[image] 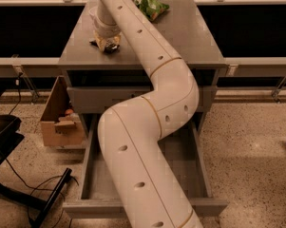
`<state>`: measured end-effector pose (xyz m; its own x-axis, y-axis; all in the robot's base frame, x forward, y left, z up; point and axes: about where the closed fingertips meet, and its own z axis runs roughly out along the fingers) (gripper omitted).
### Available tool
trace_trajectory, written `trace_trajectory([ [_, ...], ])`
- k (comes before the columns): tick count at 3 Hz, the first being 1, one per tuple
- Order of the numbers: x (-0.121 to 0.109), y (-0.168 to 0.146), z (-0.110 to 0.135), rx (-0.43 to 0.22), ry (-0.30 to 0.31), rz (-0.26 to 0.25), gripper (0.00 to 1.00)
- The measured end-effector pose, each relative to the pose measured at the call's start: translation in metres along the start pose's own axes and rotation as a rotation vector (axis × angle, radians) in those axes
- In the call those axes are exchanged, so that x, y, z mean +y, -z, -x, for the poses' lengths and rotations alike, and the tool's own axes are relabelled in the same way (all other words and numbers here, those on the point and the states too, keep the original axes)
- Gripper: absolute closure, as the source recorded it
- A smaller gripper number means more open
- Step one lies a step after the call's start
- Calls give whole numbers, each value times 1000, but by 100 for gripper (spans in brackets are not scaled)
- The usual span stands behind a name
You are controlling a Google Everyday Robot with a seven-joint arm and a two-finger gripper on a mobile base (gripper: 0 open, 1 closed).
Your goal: Place rxbar chocolate into middle drawer
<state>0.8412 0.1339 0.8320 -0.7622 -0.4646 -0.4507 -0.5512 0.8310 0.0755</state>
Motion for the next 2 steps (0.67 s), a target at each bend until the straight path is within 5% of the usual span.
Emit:
trace_trajectory([
  [2, -3, 16, -3, -7, -7, 8, 100],
])
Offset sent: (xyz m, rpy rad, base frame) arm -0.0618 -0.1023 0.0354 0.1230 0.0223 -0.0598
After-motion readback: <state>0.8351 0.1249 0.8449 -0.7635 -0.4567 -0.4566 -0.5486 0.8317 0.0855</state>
